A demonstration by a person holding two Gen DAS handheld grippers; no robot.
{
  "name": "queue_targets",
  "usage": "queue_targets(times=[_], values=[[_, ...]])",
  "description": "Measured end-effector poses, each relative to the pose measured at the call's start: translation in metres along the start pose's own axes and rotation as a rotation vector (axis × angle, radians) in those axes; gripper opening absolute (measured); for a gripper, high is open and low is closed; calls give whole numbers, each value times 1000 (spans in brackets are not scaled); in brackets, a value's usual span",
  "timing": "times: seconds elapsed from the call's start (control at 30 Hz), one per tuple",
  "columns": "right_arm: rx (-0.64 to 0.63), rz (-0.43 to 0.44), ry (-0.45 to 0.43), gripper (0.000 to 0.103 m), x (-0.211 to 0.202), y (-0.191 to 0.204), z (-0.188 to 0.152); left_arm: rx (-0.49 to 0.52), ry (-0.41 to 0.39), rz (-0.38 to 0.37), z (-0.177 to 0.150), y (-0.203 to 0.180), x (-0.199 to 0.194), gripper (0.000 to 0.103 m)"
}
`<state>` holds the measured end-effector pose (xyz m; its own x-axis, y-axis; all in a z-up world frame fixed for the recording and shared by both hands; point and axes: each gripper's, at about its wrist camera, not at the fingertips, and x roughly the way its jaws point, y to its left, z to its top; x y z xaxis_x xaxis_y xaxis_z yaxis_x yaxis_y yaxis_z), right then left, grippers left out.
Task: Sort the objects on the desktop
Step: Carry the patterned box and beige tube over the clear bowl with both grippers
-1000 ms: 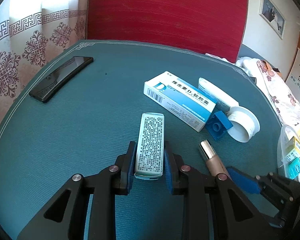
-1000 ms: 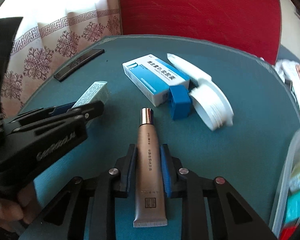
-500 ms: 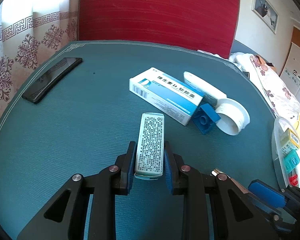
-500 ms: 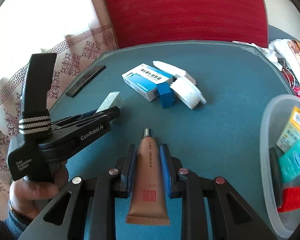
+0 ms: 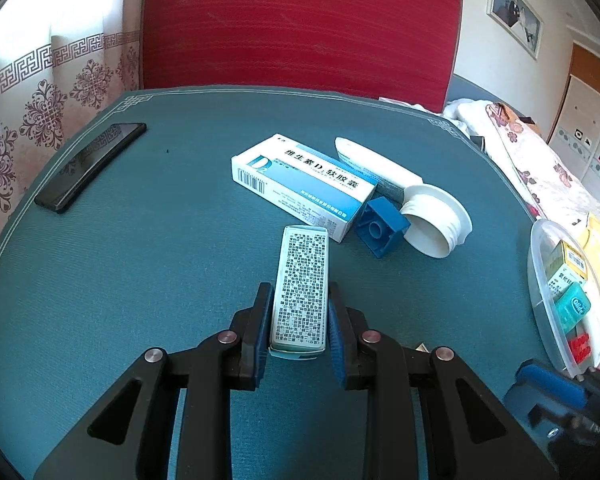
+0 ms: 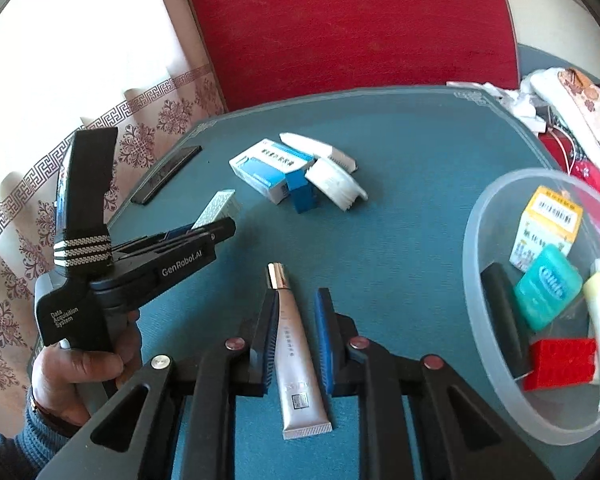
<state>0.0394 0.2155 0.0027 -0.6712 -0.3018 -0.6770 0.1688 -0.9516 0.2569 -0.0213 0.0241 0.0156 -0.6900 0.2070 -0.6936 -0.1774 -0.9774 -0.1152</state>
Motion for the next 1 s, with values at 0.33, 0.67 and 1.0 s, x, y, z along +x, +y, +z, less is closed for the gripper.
queue_targets(times=[0.33,0.67,1.0], values=[[-66,-55,50,46,31,15,-5,-28,-6,-18,-1,7,-4,28],[-160,-149,90,25,48,32,-9,-33,-8,-32,-1,9,-5,28],[-99,-133,-12,12,10,23,-6,-9,-2,-23,-5,4,-3,28]])
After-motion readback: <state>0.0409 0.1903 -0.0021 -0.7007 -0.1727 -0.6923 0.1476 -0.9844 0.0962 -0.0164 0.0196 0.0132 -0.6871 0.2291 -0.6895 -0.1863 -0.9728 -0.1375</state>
